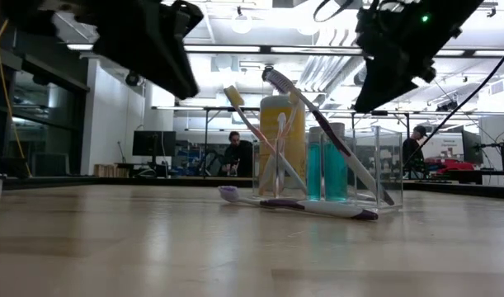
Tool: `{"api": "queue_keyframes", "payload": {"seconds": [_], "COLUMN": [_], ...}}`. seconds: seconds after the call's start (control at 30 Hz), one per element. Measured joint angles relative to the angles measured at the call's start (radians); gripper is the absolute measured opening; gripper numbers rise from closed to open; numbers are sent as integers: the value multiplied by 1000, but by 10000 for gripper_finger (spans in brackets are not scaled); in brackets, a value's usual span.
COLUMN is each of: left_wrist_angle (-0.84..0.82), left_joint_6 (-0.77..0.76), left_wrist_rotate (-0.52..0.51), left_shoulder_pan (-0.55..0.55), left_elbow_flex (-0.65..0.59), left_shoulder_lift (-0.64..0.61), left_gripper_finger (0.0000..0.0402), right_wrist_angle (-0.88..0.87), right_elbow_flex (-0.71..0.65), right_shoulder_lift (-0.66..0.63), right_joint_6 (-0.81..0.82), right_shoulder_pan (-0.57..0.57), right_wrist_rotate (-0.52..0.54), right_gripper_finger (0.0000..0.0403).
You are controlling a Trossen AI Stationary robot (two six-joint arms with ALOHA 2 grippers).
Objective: Pick & Place toothbrushing station
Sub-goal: Put the top purple toothbrush into the bottom compartment of the transparent organizer
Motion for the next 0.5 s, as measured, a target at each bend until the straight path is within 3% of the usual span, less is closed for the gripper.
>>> {"api": "queue_keyframes", "payload": {"seconds": [0.17,0.5], "left_wrist_angle": [50,56], "left_joint_6": [5,6], "left_wrist_rotate": [0,13], "left_shoulder_pan": [46,108], "left_elbow_flex": [0,0], "left_shoulder_lift": [0,0], "left_gripper_finger": [59,59], "right_wrist_angle": [41,162], "right_elbow_flex": [-54,-255], "right_shoulder_lift": [-87,-395], "right_joint_6": [-150,-269], "right_shoulder_pan": [-73,-167], "right_wrist_rotate": [-114,-282], "right_gripper_finger": [110,110]}}
